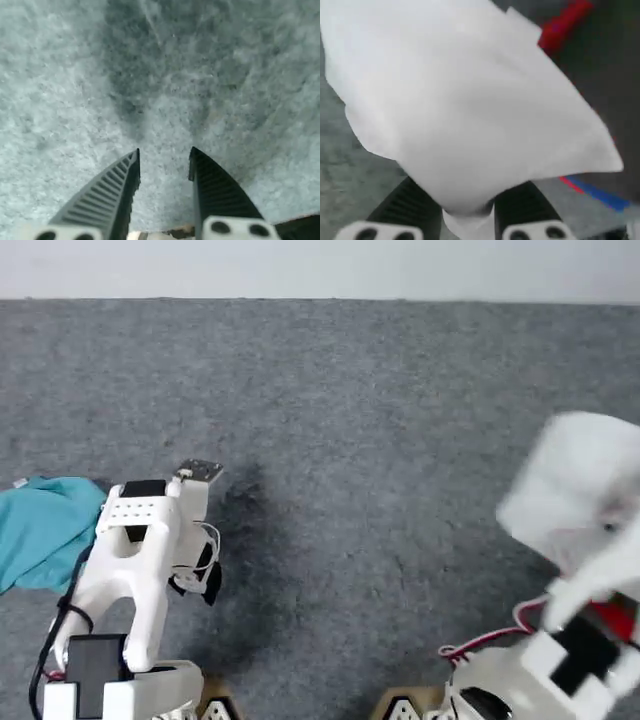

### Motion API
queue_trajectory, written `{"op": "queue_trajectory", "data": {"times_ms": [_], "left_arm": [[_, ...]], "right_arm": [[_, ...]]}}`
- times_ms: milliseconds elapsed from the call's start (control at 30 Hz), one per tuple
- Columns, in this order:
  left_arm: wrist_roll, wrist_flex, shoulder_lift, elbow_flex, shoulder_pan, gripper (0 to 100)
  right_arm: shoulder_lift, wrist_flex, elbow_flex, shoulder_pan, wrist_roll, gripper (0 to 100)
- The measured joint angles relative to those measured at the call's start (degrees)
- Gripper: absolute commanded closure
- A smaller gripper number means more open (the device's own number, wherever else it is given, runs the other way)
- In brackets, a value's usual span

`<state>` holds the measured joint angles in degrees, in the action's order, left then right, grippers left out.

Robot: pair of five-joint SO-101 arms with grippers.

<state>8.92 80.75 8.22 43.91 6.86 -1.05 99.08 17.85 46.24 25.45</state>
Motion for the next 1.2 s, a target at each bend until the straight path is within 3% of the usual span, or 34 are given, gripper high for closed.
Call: {"op": "queue_trajectory", "data": {"times_ms": [167,333,467,567,1033,1200], "left_arm": [[0.0,-0.6,0.0,0.1,0.2,85],[0.0,-0.9,0.0,0.1,0.2,85],[0.0,-1.4,0.0,0.1,0.2,85],[0.0,-1.4,0.0,0.1,0.2,85],[0.0,-1.4,0.4,0.1,0.4,85],[0.1,0.4,2.1,-7.3,10.2,84]], "right_arm": [[-0.6,-11.4,0.0,16.4,1.9,98.9],[-6.2,-19.2,0.3,22.3,5.4,93.2],[-13.0,-20.0,0.8,22.4,10.3,74.3],[-15.0,-20.0,3.1,22.5,11.4,67.0],[-9.3,-10.3,27.7,21.1,11.2,66.9],[-8.4,1.1,26.6,13.6,10.5,66.9]]}}
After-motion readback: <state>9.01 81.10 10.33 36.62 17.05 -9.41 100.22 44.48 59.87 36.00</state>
